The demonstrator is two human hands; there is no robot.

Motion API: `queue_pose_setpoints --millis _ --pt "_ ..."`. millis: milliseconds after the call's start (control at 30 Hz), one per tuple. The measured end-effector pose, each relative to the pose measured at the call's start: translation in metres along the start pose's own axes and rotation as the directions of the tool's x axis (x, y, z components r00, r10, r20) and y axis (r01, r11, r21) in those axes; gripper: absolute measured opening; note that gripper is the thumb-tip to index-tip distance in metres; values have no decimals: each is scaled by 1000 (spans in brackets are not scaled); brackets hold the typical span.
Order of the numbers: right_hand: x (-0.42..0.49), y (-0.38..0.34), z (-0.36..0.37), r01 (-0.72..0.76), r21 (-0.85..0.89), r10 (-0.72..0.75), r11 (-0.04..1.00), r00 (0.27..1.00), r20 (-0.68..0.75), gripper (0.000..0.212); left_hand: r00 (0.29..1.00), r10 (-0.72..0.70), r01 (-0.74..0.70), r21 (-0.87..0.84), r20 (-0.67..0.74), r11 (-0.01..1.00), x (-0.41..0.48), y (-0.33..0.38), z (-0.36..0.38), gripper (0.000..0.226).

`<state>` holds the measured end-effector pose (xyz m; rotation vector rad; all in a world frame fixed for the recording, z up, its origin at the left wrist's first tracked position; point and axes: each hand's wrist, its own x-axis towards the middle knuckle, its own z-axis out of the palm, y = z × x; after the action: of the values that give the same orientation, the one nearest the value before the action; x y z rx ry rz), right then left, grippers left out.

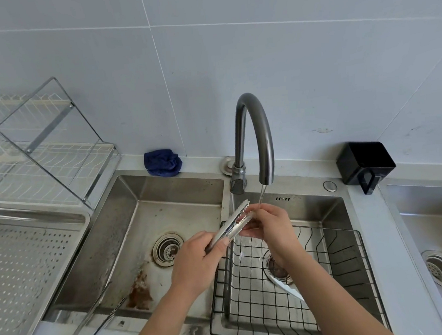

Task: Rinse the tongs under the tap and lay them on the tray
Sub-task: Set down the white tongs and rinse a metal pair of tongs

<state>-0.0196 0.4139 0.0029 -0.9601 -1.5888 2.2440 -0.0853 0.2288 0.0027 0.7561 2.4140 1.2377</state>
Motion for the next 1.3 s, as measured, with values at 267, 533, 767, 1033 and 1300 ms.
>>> queue_pose_setpoints --millis 267,533,767,1033,1300 --pt "-3 2 1 45 109 -52 993 997 65 19 996 72 -66 106 -54 992 0 1 -4 30" --pt "-2 1 5 76 -91 -85 993 992 -95 31 993 112 -104 244 -22 964 -4 3 -2 28" --pt "-6 3 -3 126 3 -126 992 992 -9 29 994 -82 92 -163 72 982 -3 5 -2 40" --pt "-2 -9 5 -58 276 26 959 992 120 43 901 -327 435 -619 287 654 0 14 22 40" --pt "-11 -9 8 -7 41 -5 999 957 289 25 888 -358 453 -692 290 562 15 23 45 55"
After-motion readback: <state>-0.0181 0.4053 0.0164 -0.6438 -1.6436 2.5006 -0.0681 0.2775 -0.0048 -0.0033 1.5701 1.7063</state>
